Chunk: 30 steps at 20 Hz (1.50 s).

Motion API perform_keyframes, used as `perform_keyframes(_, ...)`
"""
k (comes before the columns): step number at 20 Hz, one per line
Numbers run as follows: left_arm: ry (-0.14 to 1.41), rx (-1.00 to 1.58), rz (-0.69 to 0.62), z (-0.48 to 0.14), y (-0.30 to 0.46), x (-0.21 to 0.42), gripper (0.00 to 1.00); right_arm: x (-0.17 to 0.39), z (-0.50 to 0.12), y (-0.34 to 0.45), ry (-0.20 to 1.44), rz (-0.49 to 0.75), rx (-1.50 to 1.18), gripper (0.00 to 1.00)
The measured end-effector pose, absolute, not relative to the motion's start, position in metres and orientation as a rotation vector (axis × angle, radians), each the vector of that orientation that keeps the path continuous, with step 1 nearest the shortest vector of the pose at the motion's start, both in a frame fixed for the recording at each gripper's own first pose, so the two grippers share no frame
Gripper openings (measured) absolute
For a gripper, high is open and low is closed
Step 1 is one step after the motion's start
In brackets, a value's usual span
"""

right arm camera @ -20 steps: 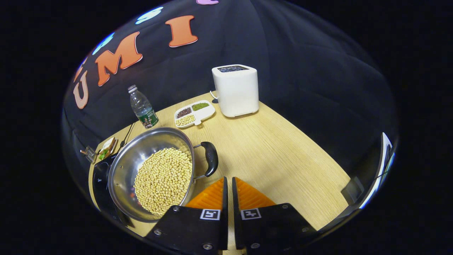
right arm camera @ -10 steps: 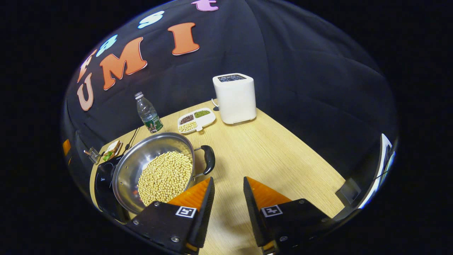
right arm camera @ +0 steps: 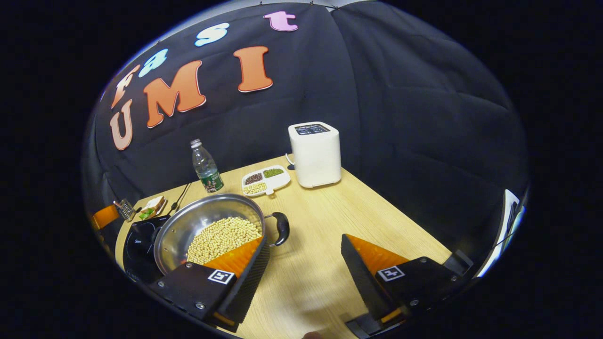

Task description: First push the handle of the pot to place it horizontally, then grasp the pot with both hands and set it on the induction cooktop.

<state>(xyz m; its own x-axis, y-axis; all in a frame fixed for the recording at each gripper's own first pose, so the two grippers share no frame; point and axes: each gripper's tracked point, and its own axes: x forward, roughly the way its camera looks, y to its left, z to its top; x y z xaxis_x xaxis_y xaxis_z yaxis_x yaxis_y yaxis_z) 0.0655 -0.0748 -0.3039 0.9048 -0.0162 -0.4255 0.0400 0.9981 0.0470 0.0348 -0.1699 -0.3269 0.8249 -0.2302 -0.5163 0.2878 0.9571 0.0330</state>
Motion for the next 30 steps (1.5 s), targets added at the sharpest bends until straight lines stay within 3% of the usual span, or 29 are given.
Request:
perform_keyframes(5, 0.523, 0.069, -0.053, -0.345, -0.093, 0.065, 0.99, 0.057, -0.332, -0.151, 0.533, -0.202, 0.089, 0.95)
perform_keyframes(13, 0.654, 0.064, -0.05, -0.4, -0.107, 0.079, 0.99, 0.101, -0.369, -0.146, 0.614, -0.188, 0.093, 0.96)
perform_keyframes(19, 0.657, 0.109, -0.025, -0.411, -0.104, 0.093, 0.99, 0.113, -0.412, -0.147, 0.728, -0.172, 0.096, 0.94)
perform_keyframes(20, 0.652, 0.12, -0.02, -0.411, -0.103, 0.096, 0.98, 0.116, -0.418, -0.147, 0.738, -0.167, 0.095, 0.84)
perform_keyframes(21, 0.653, 0.128, -0.019, -0.411, -0.104, 0.097, 0.99, 0.116, -0.418, -0.138, 0.735, -0.13, 0.132, 0.85)
perform_keyframes(22, 0.654, 0.132, -0.017, -0.413, -0.106, 0.098, 0.99, 0.121, -0.42, -0.139, 0.736, -0.14, 0.136, 0.63)
perform_keyframes(24, 0.654, 0.145, -0.019, -0.414, -0.11, 0.104, 0.99, 0.118, -0.419, -0.144, 0.741, -0.143, 0.13, 0.55)
perform_keyframes(29, 0.672, 0.159, -0.003, -0.419, -0.115, 0.11, 0.94, 0.114, -0.419, -0.151, 0.746, -0.151, 0.134, 0.55)
perform_keyframes(30, 0.674, 0.153, -0.001, -0.418, -0.116, 0.109, 0.97, 0.113, -0.418, -0.152, 0.743, -0.15, 0.133, 0.55)
